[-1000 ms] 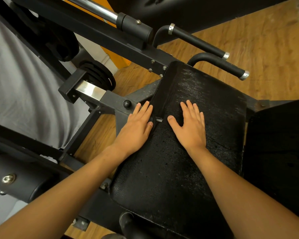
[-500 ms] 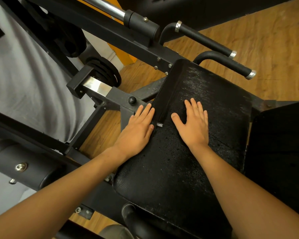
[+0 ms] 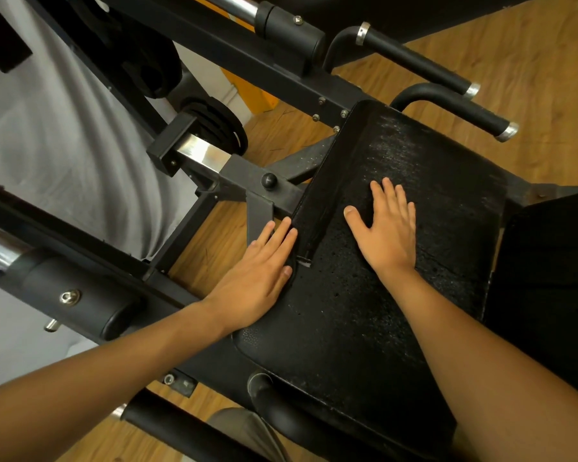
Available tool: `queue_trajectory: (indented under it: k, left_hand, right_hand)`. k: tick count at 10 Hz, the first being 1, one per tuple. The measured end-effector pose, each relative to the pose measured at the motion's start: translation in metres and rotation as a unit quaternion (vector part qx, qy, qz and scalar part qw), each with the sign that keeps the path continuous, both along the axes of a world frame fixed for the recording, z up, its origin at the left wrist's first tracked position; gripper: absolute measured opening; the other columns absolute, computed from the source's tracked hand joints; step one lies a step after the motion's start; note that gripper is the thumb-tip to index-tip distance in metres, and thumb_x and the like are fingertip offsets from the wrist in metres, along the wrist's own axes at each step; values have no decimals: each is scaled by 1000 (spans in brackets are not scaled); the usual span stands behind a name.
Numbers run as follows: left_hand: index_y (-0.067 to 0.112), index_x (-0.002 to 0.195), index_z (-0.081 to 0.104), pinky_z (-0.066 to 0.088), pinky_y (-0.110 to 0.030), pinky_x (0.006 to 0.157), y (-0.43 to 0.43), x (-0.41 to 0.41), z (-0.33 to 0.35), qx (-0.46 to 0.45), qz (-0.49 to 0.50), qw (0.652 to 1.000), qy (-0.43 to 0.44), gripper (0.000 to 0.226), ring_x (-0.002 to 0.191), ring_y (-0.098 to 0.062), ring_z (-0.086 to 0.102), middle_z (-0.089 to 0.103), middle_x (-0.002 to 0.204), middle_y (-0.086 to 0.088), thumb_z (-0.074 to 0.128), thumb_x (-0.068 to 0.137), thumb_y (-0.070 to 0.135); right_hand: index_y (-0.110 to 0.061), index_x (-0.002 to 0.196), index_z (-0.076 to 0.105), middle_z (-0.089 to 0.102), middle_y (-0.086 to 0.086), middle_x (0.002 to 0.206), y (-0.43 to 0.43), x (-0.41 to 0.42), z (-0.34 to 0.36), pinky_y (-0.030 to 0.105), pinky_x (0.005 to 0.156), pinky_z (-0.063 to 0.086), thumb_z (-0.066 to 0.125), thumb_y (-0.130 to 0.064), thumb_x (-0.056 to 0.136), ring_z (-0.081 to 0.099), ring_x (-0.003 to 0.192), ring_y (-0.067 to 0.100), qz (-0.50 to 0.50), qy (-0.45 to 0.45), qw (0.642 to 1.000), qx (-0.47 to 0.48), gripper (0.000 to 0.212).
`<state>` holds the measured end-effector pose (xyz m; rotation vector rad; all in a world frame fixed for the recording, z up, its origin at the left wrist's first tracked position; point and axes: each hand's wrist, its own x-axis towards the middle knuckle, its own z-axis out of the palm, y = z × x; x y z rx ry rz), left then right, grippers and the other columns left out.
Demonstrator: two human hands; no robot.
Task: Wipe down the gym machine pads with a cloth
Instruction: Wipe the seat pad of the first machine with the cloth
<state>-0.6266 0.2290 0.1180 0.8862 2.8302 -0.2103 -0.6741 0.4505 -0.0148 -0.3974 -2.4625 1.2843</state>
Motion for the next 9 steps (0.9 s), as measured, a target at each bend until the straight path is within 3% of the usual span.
queue_trajectory:
  k: [3, 7, 9]
  left_hand:
    - [22, 163, -1, -6, -35, 125, 19, -10, -1, 0, 6, 1000, 30, 63, 153, -10, -22, -16, 168, 10, 29, 110, 35]
    - [32, 155, -18, -15, -21, 119, -25, 39, 10, -31, -3, 999, -29, 65, 147, -1, -32, -31, 161, 19, 6, 98, 54]
    - [32, 157, -11, -13, -21, 120, -21, 31, 8, -4, -9, 1000, -30, 65, 150, -2, -27, -25, 163, 21, 7, 98, 54]
  right_hand:
    - [-23, 163, 23, 12, 0, 172, 0, -1, -1, 45, 129, 1, 38, -63, 102, 1, 158, 18, -3, -3, 1000, 6, 75]
    - [-23, 163, 23, 11, -1, 172, 0, -1, -2, 45, 129, 0, 37, -64, 102, 0, 158, 18, 3, -2, 1000, -5, 75]
    - [-23, 163, 22, 10, -1, 172, -1, 0, -2, 45, 129, 0, 36, -64, 102, -1, 158, 18, 5, -2, 1000, -5, 75]
